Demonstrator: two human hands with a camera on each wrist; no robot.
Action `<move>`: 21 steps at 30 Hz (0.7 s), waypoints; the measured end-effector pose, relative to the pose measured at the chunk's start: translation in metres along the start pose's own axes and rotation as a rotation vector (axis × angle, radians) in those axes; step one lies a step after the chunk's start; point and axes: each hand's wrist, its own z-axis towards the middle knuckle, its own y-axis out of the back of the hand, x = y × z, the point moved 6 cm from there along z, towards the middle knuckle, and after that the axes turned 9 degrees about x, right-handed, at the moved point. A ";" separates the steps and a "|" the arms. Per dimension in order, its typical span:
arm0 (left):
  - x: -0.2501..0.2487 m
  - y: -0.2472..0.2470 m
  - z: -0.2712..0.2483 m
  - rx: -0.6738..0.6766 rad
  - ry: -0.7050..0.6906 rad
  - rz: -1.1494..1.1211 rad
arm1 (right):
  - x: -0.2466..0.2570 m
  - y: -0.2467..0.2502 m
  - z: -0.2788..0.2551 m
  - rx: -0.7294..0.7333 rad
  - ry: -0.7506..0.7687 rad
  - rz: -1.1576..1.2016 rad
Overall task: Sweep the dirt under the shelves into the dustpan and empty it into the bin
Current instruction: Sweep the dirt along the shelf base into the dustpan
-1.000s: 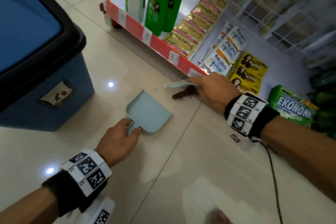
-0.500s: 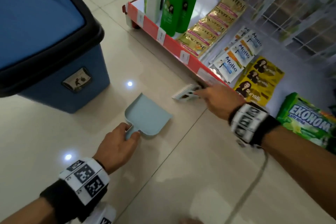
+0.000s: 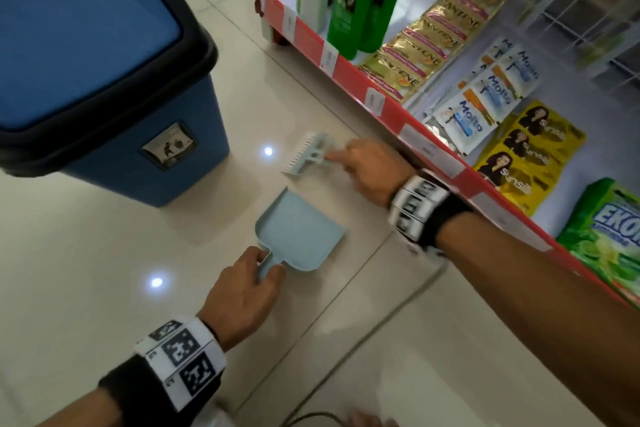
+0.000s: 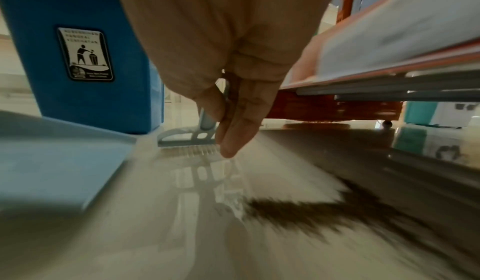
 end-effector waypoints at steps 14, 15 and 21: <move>-0.012 -0.001 0.046 0.105 -0.071 -0.050 | -0.049 0.012 -0.099 -0.296 -0.045 0.280; -0.017 -0.002 0.049 0.114 -0.079 -0.084 | -0.045 0.012 -0.085 -0.304 -0.072 0.286; -0.027 -0.009 0.053 0.146 -0.083 -0.130 | -0.038 0.002 -0.019 -0.304 -0.470 0.112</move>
